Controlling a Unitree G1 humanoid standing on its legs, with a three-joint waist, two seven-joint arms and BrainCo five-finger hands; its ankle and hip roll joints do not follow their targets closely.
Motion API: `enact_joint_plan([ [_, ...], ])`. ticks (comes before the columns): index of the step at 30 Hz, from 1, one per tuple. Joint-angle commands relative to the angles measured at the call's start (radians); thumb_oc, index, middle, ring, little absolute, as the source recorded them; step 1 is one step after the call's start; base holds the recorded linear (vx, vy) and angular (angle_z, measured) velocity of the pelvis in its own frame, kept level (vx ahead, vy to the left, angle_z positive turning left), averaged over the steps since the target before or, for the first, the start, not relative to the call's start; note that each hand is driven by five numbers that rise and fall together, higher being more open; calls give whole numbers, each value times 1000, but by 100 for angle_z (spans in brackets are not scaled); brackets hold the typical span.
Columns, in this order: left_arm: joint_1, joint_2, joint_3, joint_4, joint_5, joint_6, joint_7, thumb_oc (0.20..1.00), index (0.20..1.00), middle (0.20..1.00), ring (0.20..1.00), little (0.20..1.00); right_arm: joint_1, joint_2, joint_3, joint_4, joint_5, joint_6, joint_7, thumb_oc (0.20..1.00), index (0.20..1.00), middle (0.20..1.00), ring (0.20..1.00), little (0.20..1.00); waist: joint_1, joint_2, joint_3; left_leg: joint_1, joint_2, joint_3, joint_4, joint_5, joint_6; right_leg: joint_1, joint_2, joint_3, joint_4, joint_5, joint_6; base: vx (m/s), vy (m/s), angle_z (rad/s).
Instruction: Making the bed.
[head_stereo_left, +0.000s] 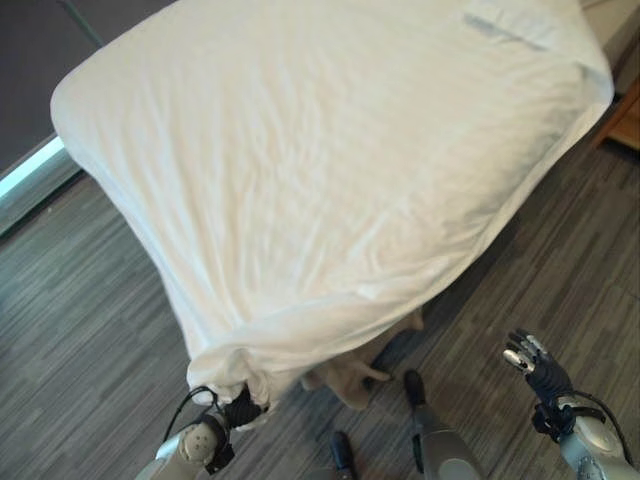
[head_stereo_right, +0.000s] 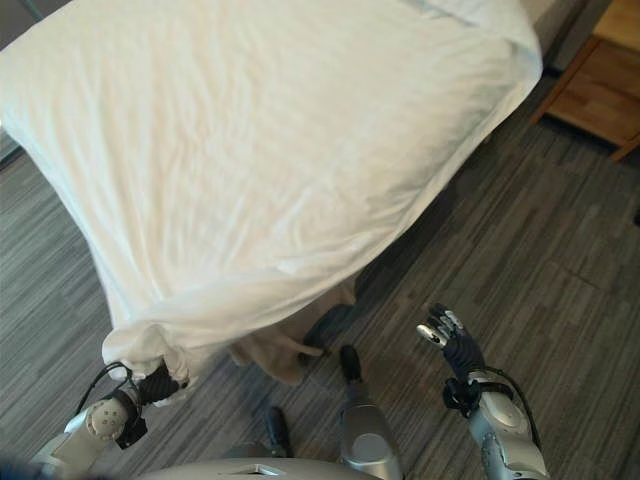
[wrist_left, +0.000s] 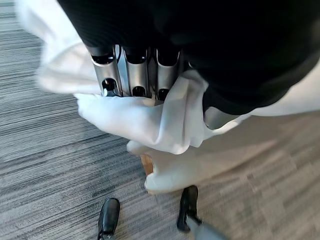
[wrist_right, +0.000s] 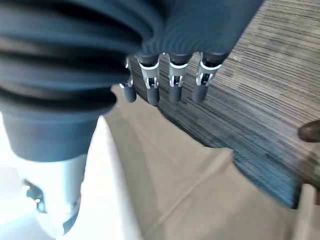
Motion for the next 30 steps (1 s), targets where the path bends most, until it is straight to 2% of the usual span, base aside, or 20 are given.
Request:
enact_joint_plan([
  [1, 210, -61, -136, 117, 155, -63, -216, 1000, 1000, 1000, 1000, 1000, 5, 25, -28, -30, -18, -40, 13, 1000, 1000, 1000, 1000, 1000, 6, -64, 9, -56, -52, -66, 12, 109, -7, 146, -25, -13, 16, -100, 50, 68, -48, 0],
  [4, 253, -125, -107, 192, 183, -54, -207, 1000, 1000, 1000, 1000, 1000, 39, 22, -33, -50, -17, -24, 19, 1000, 1000, 1000, 1000, 1000, 13, -64, -17, -32, -51, -69, 12, 102, -5, 174, -23, -19, 16, -108, 45, 56, -44, -1],
  [9, 221, -103, -66, 227, 178, -37, -196, 1000, 1000, 1000, 1000, 1000, 34, 12, -34, -46, -20, -11, 15, 1000, 1000, 1000, 1000, 1000, 14, -51, -37, -15, -52, -81, 12, 102, -5, 199, -26, -30, 17, -116, 41, 24, -20, 8],
  [11, 216, -39, -54, 138, 188, -46, -203, 1000, 1000, 1000, 1000, 1000, 30, 5, -34, -44, -22, -8, 15, 1000, 1000, 1000, 1000, 1000, 15, -41, -46, -9, -54, -86, 12, 101, -5, 210, -29, -36, 17, -119, 40, 23, -4, 20],
  [13, 230, 68, -24, -13, 187, -49, -240, 1000, 1000, 1000, 1000, 1000, 26, -3, -37, -38, -24, -2, 17, 1000, 1000, 1000, 1000, 1000, 17, -34, -53, 0, -54, -88, 12, 99, -5, 222, -31, -40, 18, -121, 41, 1, -15, 13],
  [14, 244, 186, 20, -232, 173, -55, -295, 1000, 1000, 1000, 1000, 1000, 28, -11, -44, -34, -24, 3, 24, 1000, 1000, 1000, 1000, 1000, 22, -26, -58, 1, -58, -90, 12, 110, -4, 226, -34, -46, 18, -112, 40, 0, 0, 0],
  [15, 285, 260, 88, -352, 141, -39, -337, 1000, 1000, 1000, 1000, 1000, 29, -11, -43, -24, -27, 7, 30, 1000, 1000, 1000, 1000, 1000, 28, -22, -65, 9, -60, -94, 12, 100, -4, 235, -35, -48, 17, -121, 41, 20, -19, 7],
  [16, 310, 321, 148, -444, 100, -29, -370, 1000, 1000, 1000, 1000, 1000, 31, -10, -47, -19, -29, 13, 35, 1000, 1000, 1000, 1000, 1000, 31, -18, -70, 12, -62, -96, 12, 100, -4, 240, -37, -52, 17, -122, 42, 52, -3, 9],
  [17, 317, 324, 154, -450, 98, -27, -373, 1000, 1000, 1000, 1000, 1000, 31, -8, -45, -19, -29, 13, 35, 1000, 1000, 1000, 1000, 1000, 29, -20, -70, 13, -62, -96, 12, 98, -4, 242, -37, -52, 17, -123, 42, 9, -17, 4],
  [18, 349, 418, 308, -634, -69, -12, -414, 1000, 1000, 1000, 1000, 1000, 38, 3, -51, 8, -32, 22, 47, 1000, 1000, 1000, 1000, 1000, 42, -9, -79, 18, -68, -105, 12, 101, -4, 254, -42, -62, 17, -123, 44, 0, 0, 0],
  [19, 370, 425, 330, -652, -78, -5, -423, 1000, 1000, 1000, 1000, 1000, 37, 6, -47, 8, -32, 22, 48, 1000, 1000, 1000, 1000, 1000, 38, -13, -78, 20, -68, -106, 12, 100, -4, 256, -42, -63, 16, -124, 44, 1, -14, -3],
  [20, 364, 447, 366, -678, -155, 7, -445, 1000, 1000, 1000, 1000, 1000, 38, 11, -46, 16, -33, 28, 54, 1000, 1000, 1000, 1000, 1000, 43, -7, -81, 21, -70, -109, 12, 102, -5, 260, -45, -67, 16, -123, 45, 0, 0, 0],
  [21, 389, 496, 461, -722, -314, 51, -472, 1000, 1000, 1000, 1000, 1000, 49, 17, -37, 12, -40, 41, 76, 1000, 1000, 1000, 1000, 1000, 46, -4, -87, 25, -72, -116, 12, 105, -6, 267, -46, -73, 16, -122, 46, 0, -4, 4],
  [22, 399, 500, 472, -731, -321, 57, -475, 1000, 1000, 1000, 1000, 1000, 49, 20, -35, 11, -40, 42, 76, 1000, 1000, 1000, 1000, 1000, 45, -7, -86, 26, -72, -116, 12, 105, -6, 268, -46, -74, 16, -122, 46, -10, -8, 14],
  [24, 418, 553, 581, -808, -578, 109, -471, 1000, 1000, 1000, 1000, 1000, 57, 18, -34, -1, -41, 45, 91, 1000, 1000, 1000, 1000, 1000, 49, -4, -90, 28, -75, -125, 12, 111, -7, 276, -48, -80, 16, -120, 47, -10, -6, 17],
  [25, 420, 562, 629, -831, -768, 136, -462, 1000, 1000, 1000, 1000, 1000, 55, 19, -37, -4, -40, 40, 96, 1000, 1000, 1000, 1000, 1000, 50, -5, -93, 29, -76, -131, 12, 115, -7, 279, -49, -84, 16, -119, 46, -6, -3, 9],
  [27, 422, 540, 718, -830, -1003, 105, -397, 1000, 1000, 1000, 1000, 1000, 47, 10, -60, -40, -33, 12, 90, 1000, 1000, 1000, 1000, 1000, 56, -7, -94, 31, -78, -144, 12, 121, -8, 284, -50, -96, 16, -117, 49, -8, 3, 14],
  [28, 383, 482, 727, -790, -1077, 78, -338, 1000, 1000, 1000, 1000, 1000, 30, -2, -70, -58, -44, -4, 85, 1000, 1000, 1000, 1000, 1000, 59, -12, -92, 35, -77, -152, 12, 121, -8, 290, -51, -102, 16, -119, 49, 2, 10, 20],
  [29, 300, 401, 742, -721, -1134, 35, -233, 1000, 1000, 1000, 1000, 1000, 0, -27, -89, -107, -65, -32, 62, 1000, 1000, 1000, 1000, 1000, 65, -21, -93, 32, -77, -163, 12, 125, -8, 292, -53, -112, 16, -120, 51, 0, 6, 17],
  [30, 253, 306, 759, -671, -1156, 5, -178, 1000, 1000, 1000, 1000, 1000, -13, -23, -104, -120, -71, -53, 47, 1000, 1000, 1000, 1000, 1000, 70, -29, -92, 31, -77, -171, 12, 124, -7, 294, -54, -116, 16, -122, 51, -7, 3, 16],
])
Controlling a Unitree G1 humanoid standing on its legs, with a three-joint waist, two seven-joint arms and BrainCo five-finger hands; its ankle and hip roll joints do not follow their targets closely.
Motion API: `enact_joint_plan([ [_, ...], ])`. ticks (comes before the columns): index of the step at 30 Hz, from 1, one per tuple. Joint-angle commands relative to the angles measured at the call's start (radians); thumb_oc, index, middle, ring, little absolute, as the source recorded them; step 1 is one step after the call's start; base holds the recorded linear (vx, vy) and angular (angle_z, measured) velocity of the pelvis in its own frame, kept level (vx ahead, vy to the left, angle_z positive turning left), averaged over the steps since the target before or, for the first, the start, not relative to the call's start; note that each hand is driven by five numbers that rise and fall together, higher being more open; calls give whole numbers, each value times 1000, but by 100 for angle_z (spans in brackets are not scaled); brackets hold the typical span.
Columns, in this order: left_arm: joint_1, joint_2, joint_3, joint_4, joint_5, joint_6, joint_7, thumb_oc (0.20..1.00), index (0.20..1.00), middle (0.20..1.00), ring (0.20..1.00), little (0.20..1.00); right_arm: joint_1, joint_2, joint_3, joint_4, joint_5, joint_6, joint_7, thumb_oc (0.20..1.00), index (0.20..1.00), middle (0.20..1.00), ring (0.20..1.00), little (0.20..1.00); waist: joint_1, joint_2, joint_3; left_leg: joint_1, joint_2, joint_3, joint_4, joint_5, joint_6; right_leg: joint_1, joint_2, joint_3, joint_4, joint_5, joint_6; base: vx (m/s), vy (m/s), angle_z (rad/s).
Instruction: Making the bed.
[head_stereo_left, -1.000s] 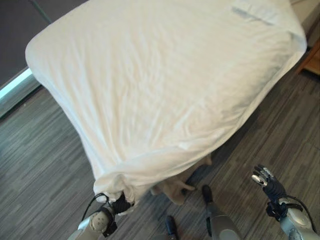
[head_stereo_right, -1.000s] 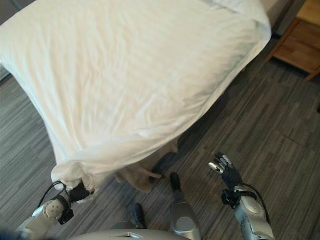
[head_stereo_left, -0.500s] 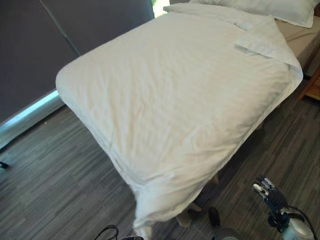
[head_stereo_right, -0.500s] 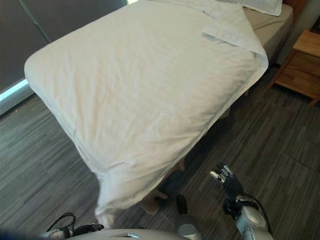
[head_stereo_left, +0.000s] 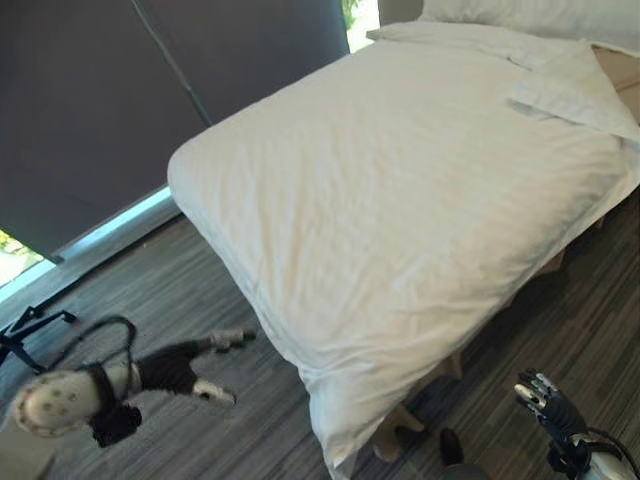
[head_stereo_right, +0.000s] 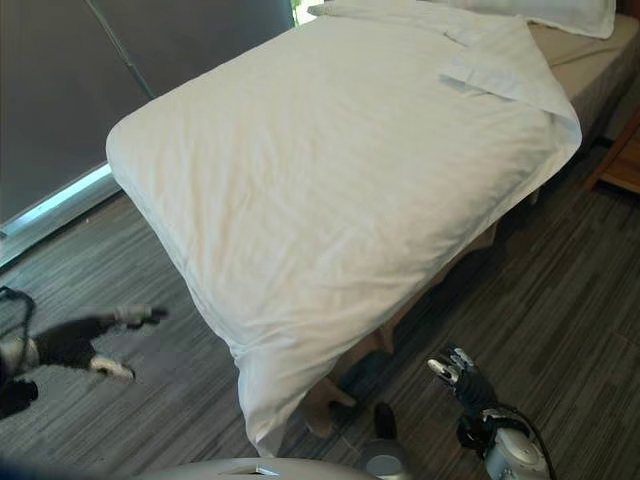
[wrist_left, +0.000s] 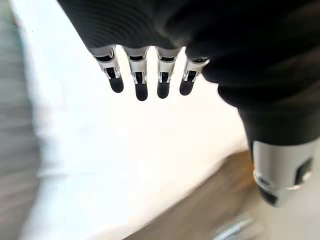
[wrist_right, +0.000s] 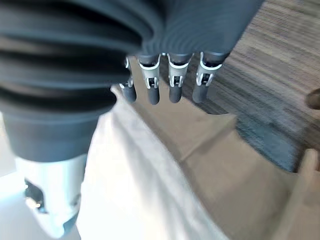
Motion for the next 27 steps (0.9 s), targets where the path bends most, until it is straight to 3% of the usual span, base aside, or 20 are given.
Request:
enact_joint_plan([
  [1, -158, -161, 30, 213, -202, -130, 309, 1000, 1000, 1000, 1000, 1000, -115, -10, -6, -93, -41, -138, -44, 1000, 1000, 1000, 1000, 1000, 14, -103, -35, -61, -60, -73, 11, 139, -25, 154, -19, -42, 12, -86, 37, -23, -5, 19],
  [3, -278, -406, 32, 228, -181, -208, 493, 1000, 1000, 1000, 1000, 1000, -197, 9, 14, -117, -67, -157, -103, 1000, 1000, 1000, 1000, 1000, 30, -126, -32, -70, -59, -83, 11, 136, -21, 152, -19, -48, 12, -90, 32, -28, -5, 14],
  [6, -350, -661, 13, 185, -174, -295, 676, 1000, 1000, 1000, 1000, 1000, -300, 46, 61, -174, -71, -168, -171, 1000, 1000, 1000, 1000, 1000, 49, -157, -27, -77, -58, -83, 11, 130, -18, 149, -15, -51, 12, -93, 23, -37, -9, 14],
  [8, -394, -726, -44, 194, -202, -325, 713, 1000, 1000, 1000, 1000, 1000, -378, 68, 130, -179, -45, -175, -193, 1000, 1000, 1000, 1000, 1000, 64, -178, -24, -82, -57, -80, 11, 130, -18, 147, -15, -53, 12, -91, 22, -24, -19, 3],
  [11, -383, -744, -121, 211, -154, -285, 715, 1000, 1000, 1000, 1000, 1000, -440, 81, 225, -202, -26, -159, -174, 1000, 1000, 1000, 1000, 1000, 87, -198, -11, -84, -57, -85, 11, 133, -16, 150, -15, -58, 12, -87, 21, -38, -6, 4],
  [16, -368, -751, -164, 248, -165, -263, 657, 1000, 1000, 1000, 1000, 1000, -470, 107, 338, -190, -67, -139, -133, 1000, 1000, 1000, 1000, 1000, 116, -217, -1, -89, -61, -100, 11, 136, -13, 156, -17, -73, 12, -91, 21, -15, 4, 16],
  [22, -360, -695, -153, 217, -100, -263, 637, 1000, 1000, 1000, 1000, 1000, -475, 149, 419, -161, -18, -122, -90, 1000, 1000, 1000, 1000, 1000, 141, -225, 25, -114, -62, -113, 11, 143, -12, 136, -21, -85, 12, -80, 27, -51, 17, 10],
  [27, -385, -681, -128, 191, -110, -295, 643, 1000, 1000, 1000, 1000, 1000, -516, 173, 482, -157, -10, -119, -72, 1000, 1000, 1000, 1000, 1000, 162, -236, 55, -135, -57, -73, 11, 144, -9, 92, -23, -86, 12, -48, 44, -115, 31, -15],
])
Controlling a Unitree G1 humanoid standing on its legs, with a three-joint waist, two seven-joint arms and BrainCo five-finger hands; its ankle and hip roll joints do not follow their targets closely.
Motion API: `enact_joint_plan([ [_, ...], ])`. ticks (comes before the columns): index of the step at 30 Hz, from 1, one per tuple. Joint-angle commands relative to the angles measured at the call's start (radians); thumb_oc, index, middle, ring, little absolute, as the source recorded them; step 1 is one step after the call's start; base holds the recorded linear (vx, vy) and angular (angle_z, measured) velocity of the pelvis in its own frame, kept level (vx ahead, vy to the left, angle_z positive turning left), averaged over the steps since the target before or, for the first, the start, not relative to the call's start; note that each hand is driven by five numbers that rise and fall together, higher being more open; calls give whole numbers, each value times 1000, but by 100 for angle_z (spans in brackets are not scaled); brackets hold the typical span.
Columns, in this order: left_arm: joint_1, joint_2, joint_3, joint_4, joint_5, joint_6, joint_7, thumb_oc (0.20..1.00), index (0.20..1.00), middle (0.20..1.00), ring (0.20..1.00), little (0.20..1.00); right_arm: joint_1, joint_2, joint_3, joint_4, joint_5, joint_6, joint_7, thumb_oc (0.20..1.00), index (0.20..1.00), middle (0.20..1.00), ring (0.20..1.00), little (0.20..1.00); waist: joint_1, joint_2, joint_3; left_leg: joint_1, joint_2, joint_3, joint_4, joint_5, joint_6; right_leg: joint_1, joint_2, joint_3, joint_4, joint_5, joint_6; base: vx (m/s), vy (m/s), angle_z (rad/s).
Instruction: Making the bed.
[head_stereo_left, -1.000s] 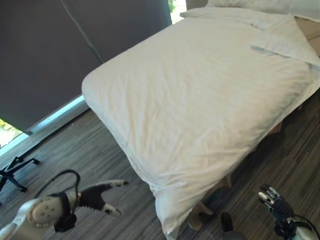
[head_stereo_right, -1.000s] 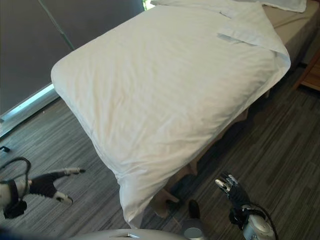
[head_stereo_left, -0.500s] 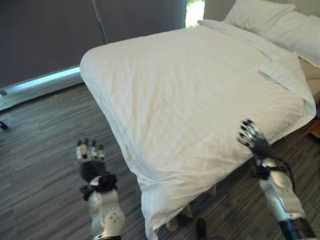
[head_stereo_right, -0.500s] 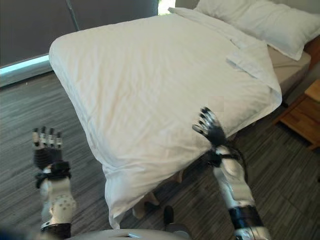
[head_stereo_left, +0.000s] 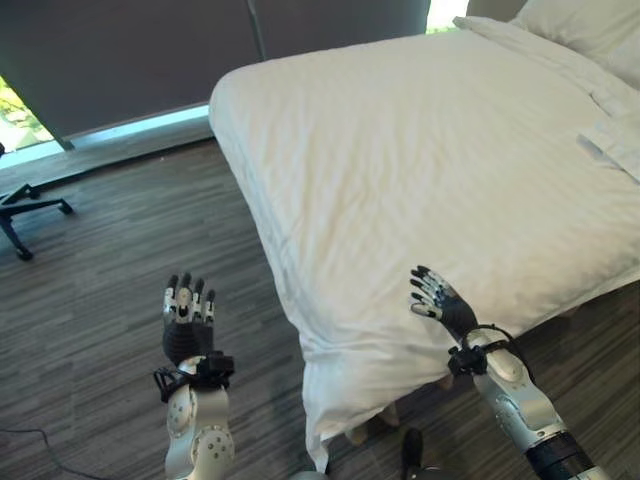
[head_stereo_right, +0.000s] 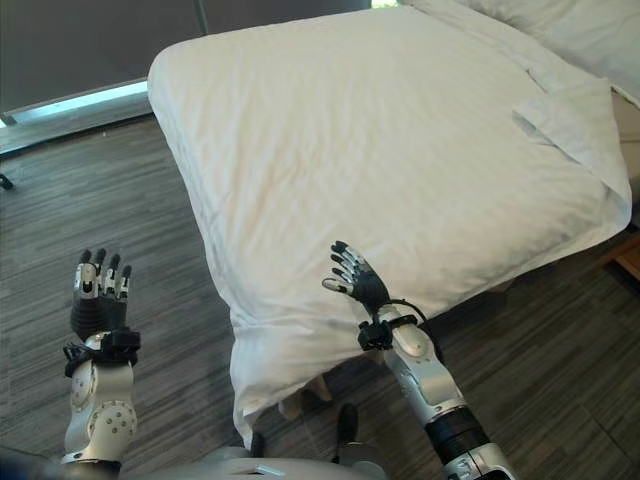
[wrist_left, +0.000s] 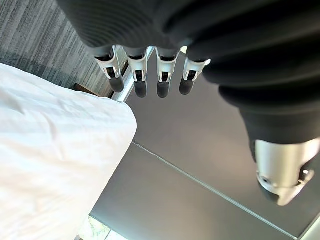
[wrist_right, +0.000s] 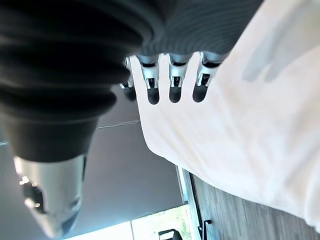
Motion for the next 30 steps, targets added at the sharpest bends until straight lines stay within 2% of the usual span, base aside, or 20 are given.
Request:
enact_joint_plan([
  [1, -40, 74, 52, -51, 70, -70, -22, 1000, 1000, 1000, 1000, 1000, -89, 34, 19, -32, 39, -48, 20, 1000, 1000, 1000, 1000, 1000, 11, -39, 1, -90, -41, 5, -21, 119, 0, 97, -11, -31, 18, -53, 52, -124, 17, -43],
  [2, -48, 84, 45, -52, 68, -75, -22, 1000, 1000, 1000, 1000, 1000, -93, 32, 20, -40, 34, -48, 17, 1000, 1000, 1000, 1000, 1000, 10, -33, 16, -93, -38, 8, -21, 126, 1, 69, -12, -26, 80, -57, 51, -325, 31, -55],
  [3, -89, 103, 23, -43, 58, -89, -18, 1000, 1000, 1000, 1000, 1000, -102, 33, 17, -46, 25, -54, 9, 1000, 1000, 1000, 1000, 1000, -4, -13, 44, -118, -20, -10, -21, 149, 4, 23, -4, 13, 200, -102, 56, -370, 21, -44],
  [6, -117, 104, 4, -34, 49, -91, -26, 1000, 1000, 1000, 1000, 1000, -113, 41, 6, -54, 22, -59, 3, 1000, 1000, 1000, 1000, 1000, 14, 6, 24, -158, -2, -10, -21, 189, -4, 44, -27, -15, 339, -173, 39, -266, -79, 15],
  [8, -81, 88, 16, -36, 40, -83, -49, 1000, 1000, 1000, 1000, 1000, -104, 37, -9, -52, 14, -65, -2, 1000, 1000, 1000, 1000, 1000, 50, -14, -15, -195, -24, -32, -21, 221, -16, 162, -4, 7, 257, -242, 29, -188, -229, 45],
  [9, -57, 78, 27, -27, 26, -81, -57, 1000, 1000, 1000, 1000, 1000, -112, 34, -10, -48, 30, -72, -7, 1000, 1000, 1000, 1000, 1000, 76, -20, -19, -229, -25, -43, -21, 261, -46, 219, 11, 14, 128, -246, 10, -175, -207, 55],
  [10, -56, 78, 26, -27, 26, -81, -56, 1000, 1000, 1000, 1000, 1000, -111, 34, -9, -48, 30, -72, -7, 1000, 1000, 1000, 1000, 1000, 74, -20, -20, -230, -25, -45, -21, 261, -47, 223, 11, 12, 121, -242, 10, -331, -317, 46],
  [12, -21, 43, 32, -5, -12, -68, -59, 1000, 1000, 1000, 1000, 1000, -104, 14, -25, -67, 59, -85, -4, 1000, 1000, 1000, 1000, 1000, 89, 3, 11, -278, 3, -103, -8, 343, -104, 233, 48, 11, 74, -244, -17, -308, -270, 15],
  [15, 7, 7, 15, 1, -25, -49, -71, 1000, 1000, 1000, 1000, 1000, -79, -10, -45, -65, 58, -81, 3, 1000, 1000, 1000, 1000, 1000, 89, 18, 45, -297, 12, -133, 21, 371, -118, 240, 63, -11, 70, -235, -26, -250, -164, 67],
  [17, 26, 1, 15, 8, 0, -36, -74, 1000, 1000, 1000, 1000, 1000, -72, -18, -54, -35, 63, -71, 0, 1000, 1000, 1000, 1000, 1000, 84, 9, 73, -306, 22, -78, 122, 329, -101, 225, 43, -64, 81, -217, -22, -298, -87, 29],
  [18, 26, 0, 15, 8, 0, -36, -74, 1000, 1000, 1000, 1000, 1000, -72, -18, -54, -34, 63, -71, 1, 1000, 1000, 1000, 1000, 1000, 84, 10, 71, -311, 24, -78, 125, 330, -101, 222, 45, -64, 80, -214, -22, -240, -85, 34],
  [19, 64, -2, 38, -3, -9, -21, -97, 1000, 1000, 1000, 1000, 1000, -64, -16, -42, -11, 83, -53, 14, 1000, 1000, 1000, 1000, 1000, 87, -17, 61, -281, 16, -50, 223, 245, -62, 205, 23, -73, 72, -189, -23, -157, -74, 20],
  [20, 69, 2, 37, -7, -11, -17, -114, 1000, 1000, 1000, 1000, 1000, -60, -20, -31, -16, 76, -44, 30, 1000, 1000, 1000, 1000, 1000, 88, -27, 55, -270, 4, -46, 275, 208, -52, 205, 15, -75, 64, -179, -24, -176, -93, -8],
  [21, 81, 8, 42, -8, -1, -7, -128, 1000, 1000, 1000, 1000, 1000, -54, -31, -20, -14, 64, -32, 47, 1000, 1000, 1000, 1000, 1000, 81, -34, 33, -228, 0, -32, 276, 152, -33, 204, 10, -91, 59, -184, -30, -31, -18, -25],
  [22, 84, 12, 37, -11, -1, -3, -132, 1000, 1000, 1000, 1000, 1000, -52, -28, -19, -3, 63, -27, 46, 1000, 1000, 1000, 1000, 1000, 74, -28, 20, -188, 2, -26, 220, 135, -25, 205, 17, -99, 59, -189, -29, 48, 60, 17],
  [23, 82, 17, 11, -6, 10, 1, -133, 1000, 1000, 1000, 1000, 1000, -67, -12, -8, 33, 66, -28, 42, 1000, 1000, 1000, 1000, 1000, 72, -10, 5, -152, -6, -38, 129, 167, -32, 213, 31, -109, 42, -178, -22, 73, 76, 51],
  [24, 82, 17, 11, -6, 10, 0, -133, 1000, 1000, 1000, 1000, 1000, -68, -11, -8, 35, 66, -29, 42, 1000, 1000, 1000, 1000, 1000, 71, -11, 7, -147, -6, -38, 122, 171, -33, 216, 31, -110, 40, -177, -22, 71, 101, 81],
  [26, 63, 40, -24, -24, -8, 12, -139, 1000, 1000, 1000, 1000, 1000, -105, 13, 6, 66, 89, -34, 18, 1000, 1000, 1000, 1000, 1000, 77, 3, -13, -118, -17, -78, 0, 195, -42, 215, 26, -149, 19, -174, -14, 52, 107, 77],
  [29, 65, 66, -50, -29, -3, 22, -146, 1000, 1000, 1000, 1000, 1000, -169, 38, 41, 114, 88, -32, 8, 1000, 1000, 1000, 1000, 1000, 102, 2, -8, -119, -23, -96, 6, 193, -35, 229, 14, -160, 13, -169, -9, 63, 59, 57],
  [30, 66, 81, -55, -26, -11, 23, -145, 1000, 1000, 1000, 1000, 1000, -214, 57, 49, 168, 99, -33, -6, 1000, 1000, 1000, 1000, 1000, 126, 1, 0, -125, -30, -105, 11, 189, -30, 231, 8, -162, 12, -167, -7, 27, 34, 7],
])
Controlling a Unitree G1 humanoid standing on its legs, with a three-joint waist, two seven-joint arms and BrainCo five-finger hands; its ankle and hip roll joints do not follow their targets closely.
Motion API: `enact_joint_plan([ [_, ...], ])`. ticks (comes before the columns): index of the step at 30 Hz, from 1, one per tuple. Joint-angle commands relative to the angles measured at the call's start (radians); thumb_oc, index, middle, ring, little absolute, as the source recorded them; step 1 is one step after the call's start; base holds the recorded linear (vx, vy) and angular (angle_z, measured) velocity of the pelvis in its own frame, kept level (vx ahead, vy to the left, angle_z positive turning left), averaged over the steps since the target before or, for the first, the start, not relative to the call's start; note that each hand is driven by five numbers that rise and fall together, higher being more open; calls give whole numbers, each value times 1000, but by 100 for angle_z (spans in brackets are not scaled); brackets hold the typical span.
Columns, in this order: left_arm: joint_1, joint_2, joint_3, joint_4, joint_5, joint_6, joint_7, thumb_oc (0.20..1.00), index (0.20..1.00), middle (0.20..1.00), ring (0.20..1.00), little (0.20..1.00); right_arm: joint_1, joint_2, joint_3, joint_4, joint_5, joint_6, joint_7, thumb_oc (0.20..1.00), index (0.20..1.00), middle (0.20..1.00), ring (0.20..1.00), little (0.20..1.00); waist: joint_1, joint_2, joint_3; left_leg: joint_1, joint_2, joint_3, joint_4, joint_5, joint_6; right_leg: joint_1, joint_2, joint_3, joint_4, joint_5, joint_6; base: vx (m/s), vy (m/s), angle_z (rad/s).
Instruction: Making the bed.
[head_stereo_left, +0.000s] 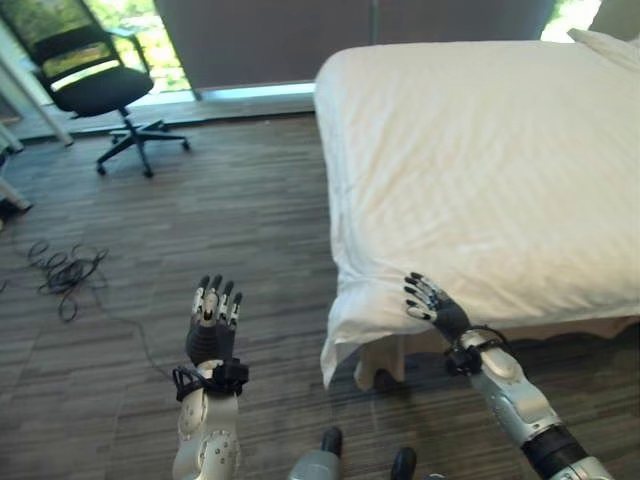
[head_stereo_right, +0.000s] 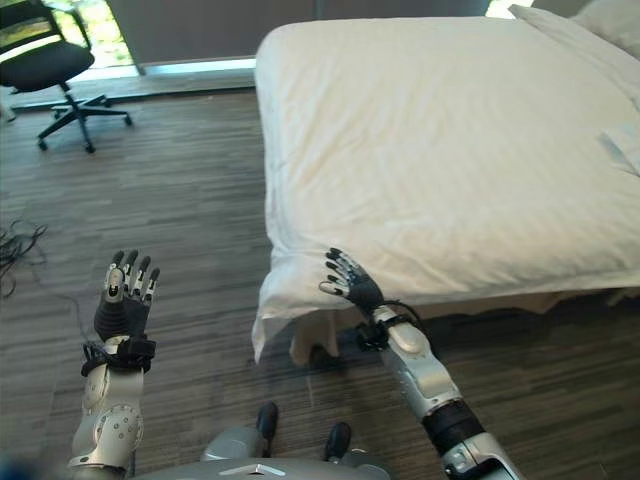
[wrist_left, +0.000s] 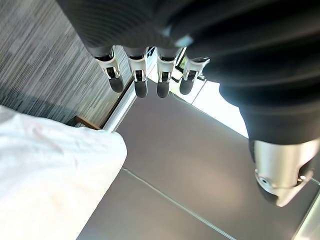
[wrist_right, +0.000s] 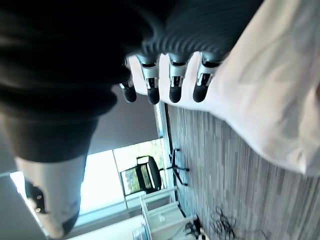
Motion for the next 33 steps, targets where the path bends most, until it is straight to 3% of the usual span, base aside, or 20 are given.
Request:
enact_joint_plan([
  [1, -5, 66, 37, -46, -4, -24, -25, 1000, 1000, 1000, 1000, 1000, -136, 56, 23, 71, 67, -42, -32, 1000, 1000, 1000, 1000, 1000, 45, -49, -18, -34, -8, -48, -6, 97, -7, 107, -43, 17, -51, -5, 56, 30, 39, -6],
  [4, -17, 85, 28, -43, -14, -29, -20, 1000, 1000, 1000, 1000, 1000, -200, 70, 31, 127, 84, -45, -47, 1000, 1000, 1000, 1000, 1000, 68, -50, -9, -49, -15, -57, -11, 101, -5, 94, -45, 13, -51, 0, 60, 0, 8, 0],
  [5, -23, 92, 24, -42, -19, -32, -17, 1000, 1000, 1000, 1000, 1000, -231, 76, 33, 152, 88, -47, -56, 818, 818, 818, 818, 818, 76, -49, -4, -58, -19, -62, -14, 105, -5, 85, -44, 9, -51, 2, 61, -15, 4, 11],
  [6, -23, 92, 24, -42, -19, -32, -17, 1000, 1000, 1000, 1000, 1000, -231, 76, 33, 152, 88, -47, -56, 818, 818, 818, 818, 818, 76, -49, -4, -58, -19, -62, -14, 105, -5, 85, -44, 9, -51, 2, 61, -60, 10, 11],
  [7, -42, 110, 3, -43, -30, -38, -15, 1000, 1000, 1000, 1000, 1000, -304, 87, 36, 218, 87, -54, -88, 200, 200, 200, 200, 200, 96, -46, 6, -85, -27, -76, -18, 114, -4, 62, -46, 3, -51, 8, 63, -53, 10, 17],
  [13, -81, 140, -61, -40, -48, -47, -6, 1000, 1000, 1000, 1000, 1000, -507, 116, -38, 445, 161, -75, -169, 200, 200, 200, 200, 200, 141, -11, 43, -156, -44, -106, -20, 134, -4, 0, -52, -16, -50, 24, 69, -52, 12, 23],
  [16, -100, 167, -88, -56, -57, -57, -6, 1000, 1000, 1000, 1000, 1000, -659, 79, -110, 650, 208, -76, -210, 200, 200, 200, 200, 200, 166, 29, 77, -210, -51, -120, -22, 150, -5, -62, -58, -20, -46, 39, 72, -79, 11, 9],
  [23, -127, 157, -151, -52, -55, -59, 1, 1000, 1000, 1000, 1000, 1000, -732, 64, -183, 877, 247, -56, -242, 200, 200, 200, 200, 200, 187, 76, 112, -264, -52, -106, -29, 162, -6, -137, -64, -4, -47, 61, 79, -44, 23, 1],
  [29, -114, 105, -163, -27, -46, -41, 16, 1000, 1000, 1000, 1000, 1000, -484, 123, -318, 971, 364, -45, -243, 200, 200, 200, 200, 200, 142, 104, 145, -260, -50, -76, -29, 153, 0, -147, -71, 19, -47, 58, 84, 13, 50, -10],
  [31, -107, 85, -144, -21, -42, -40, 22, 1000, 1000, 1000, 1000, 1000, -313, 145, -391, 1011, 404, -45, -242, 200, 200, 200, 200, 200, 100, 102, 156, -246, -48, -62, -27, 137, 2, -141, -73, 32, -43, 49, 84, 57, 64, -15],
  [32, -96, 70, -134, -22, -49, -44, 18, 1000, 1000, 1000, 1000, 1000, -184, 133, -459, 1061, 412, -40, -240, 200, 200, 200, 200, 200, 57, 98, 162, -235, -47, -53, -26, 128, 4, -137, -75, 37, -41, 42, 84, 37, 51, -29],
  [33, -96, 70, -135, -22, -49, -44, 18, 1000, 1000, 1000, 1000, 1000, -184, 133, -460, 1061, 412, -40, -239, 200, 200, 200, 200, 200, 57, 99, 161, -238, -47, -54, -28, 133, 5, -139, -75, 36, -42, 46, 84, 13, 56, -26],
])
